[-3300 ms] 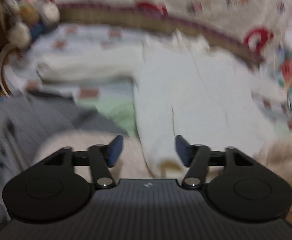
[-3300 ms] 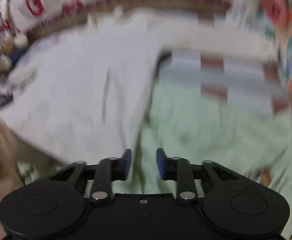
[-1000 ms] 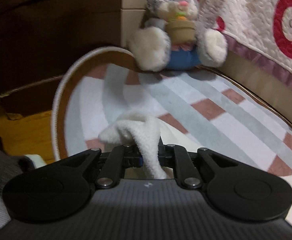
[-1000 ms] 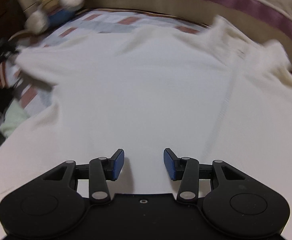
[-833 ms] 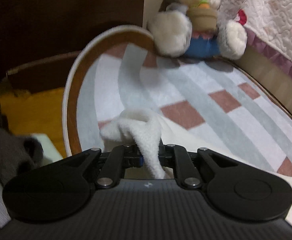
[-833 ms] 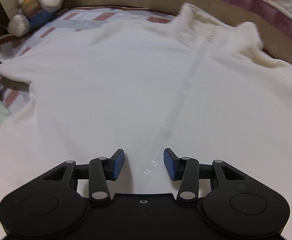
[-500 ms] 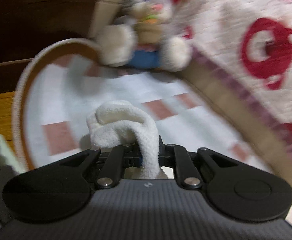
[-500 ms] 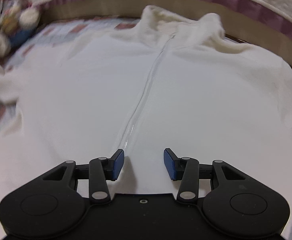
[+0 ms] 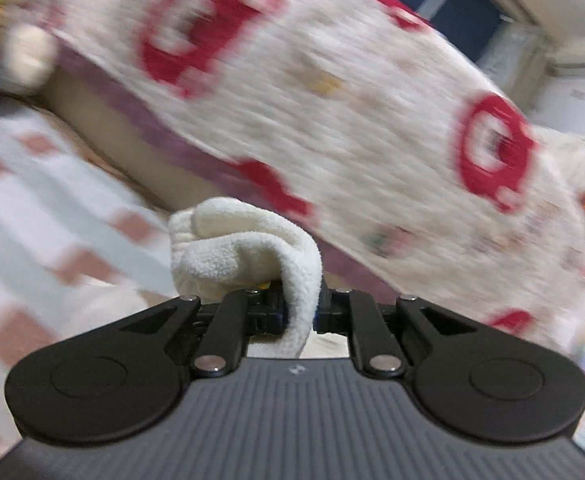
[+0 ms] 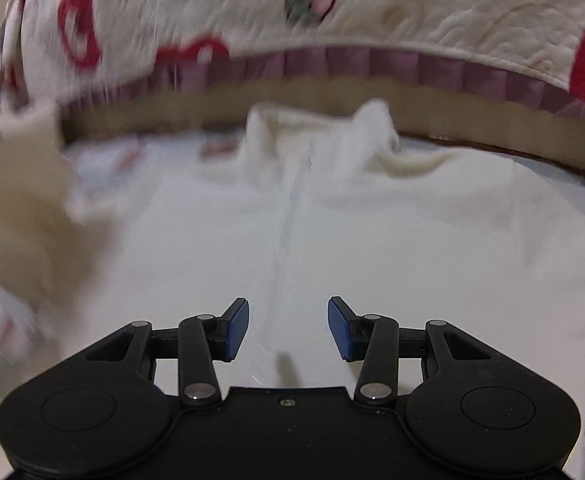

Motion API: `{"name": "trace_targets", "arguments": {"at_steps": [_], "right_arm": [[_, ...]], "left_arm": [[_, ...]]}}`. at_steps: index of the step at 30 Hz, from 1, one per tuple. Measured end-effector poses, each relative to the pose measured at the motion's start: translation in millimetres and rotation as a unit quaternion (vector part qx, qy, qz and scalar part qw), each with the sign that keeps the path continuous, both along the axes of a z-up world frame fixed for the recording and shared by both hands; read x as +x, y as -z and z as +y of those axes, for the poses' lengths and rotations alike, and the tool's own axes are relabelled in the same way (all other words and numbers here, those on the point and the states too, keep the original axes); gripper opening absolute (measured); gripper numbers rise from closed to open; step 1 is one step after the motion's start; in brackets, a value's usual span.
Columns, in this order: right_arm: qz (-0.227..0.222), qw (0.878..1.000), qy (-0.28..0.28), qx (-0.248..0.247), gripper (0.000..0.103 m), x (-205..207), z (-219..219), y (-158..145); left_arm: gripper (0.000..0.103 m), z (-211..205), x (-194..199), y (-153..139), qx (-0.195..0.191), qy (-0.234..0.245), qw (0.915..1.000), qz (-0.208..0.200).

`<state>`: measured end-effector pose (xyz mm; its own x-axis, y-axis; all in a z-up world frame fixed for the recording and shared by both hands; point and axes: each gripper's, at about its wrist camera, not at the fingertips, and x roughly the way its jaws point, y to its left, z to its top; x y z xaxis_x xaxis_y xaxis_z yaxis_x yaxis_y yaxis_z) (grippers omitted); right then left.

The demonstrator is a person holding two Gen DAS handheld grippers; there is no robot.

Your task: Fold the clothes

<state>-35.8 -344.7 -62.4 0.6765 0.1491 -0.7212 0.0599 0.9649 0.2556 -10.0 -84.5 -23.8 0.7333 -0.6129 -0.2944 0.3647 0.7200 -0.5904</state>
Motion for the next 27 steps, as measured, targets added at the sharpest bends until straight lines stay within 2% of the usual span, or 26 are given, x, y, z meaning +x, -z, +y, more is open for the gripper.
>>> {"name": "trace_targets", "arguments": {"at_steps": [2, 3, 4, 6, 8, 9, 13, 16, 18, 21, 25, 27], "right_arm": [[0.004, 1.0, -0.004, 0.002, 0.049, 2, 0, -4], [0.01, 1.0, -0.008, -0.005, 0.049, 3, 0, -3], [0.017, 1.0, -0.012, -0.012, 0.049, 3, 1, -1], [0.037, 0.999, -0.01, -0.019, 0.049, 5, -1, 7], [0.054, 0.999, 0.0, -0.005, 0.049, 6, -6, 16], [0.059, 0.998, 0.003, 0.005, 0.049, 7, -9, 19], [0.068, 0.998, -0.012, 0.01, 0.049, 12, -6, 23], [0.063, 0.998, -0.03, 0.006, 0.05, 17, -2, 18], [0.06, 0.997, -0.046, 0.015, 0.053, 21, 0, 14], [0.061, 0.996, -0.065, 0.03, 0.062, 30, 4, 13], [0.074, 0.994, -0.065, 0.044, 0.063, 45, 11, 25], [0.079, 0.994, -0.055, 0.054, 0.063, 55, 14, 34]], "left_arm": [[0.028, -48, -6, 10, 0.048, 0.061, 0.9967, 0.024], [0.043, -73, -9, 16, 0.074, 0.091, 0.9925, 0.037], [0.05, -93, -11, 25, 0.11, 0.112, 0.9859, 0.057], [0.05, -131, -15, 45, 0.186, 0.151, 0.9656, 0.101], [0.05, -149, -20, 59, 0.236, 0.164, 0.9495, 0.126], [0.05, -150, -23, 60, 0.247, 0.163, 0.9471, 0.124], [0.05, -140, -27, 55, 0.274, 0.152, 0.9444, 0.099], [0.051, -124, -9, 50, 0.308, 0.126, 0.9398, 0.077], [0.051, -103, -1, 56, 0.305, 0.102, 0.9426, 0.089], [0.051, -70, 12, 66, 0.297, 0.066, 0.9462, 0.109], [0.051, -26, 28, 80, 0.286, 0.017, 0.9484, 0.136], [0.051, -10, 33, 82, 0.288, 0.0, 0.946, 0.149]]}}
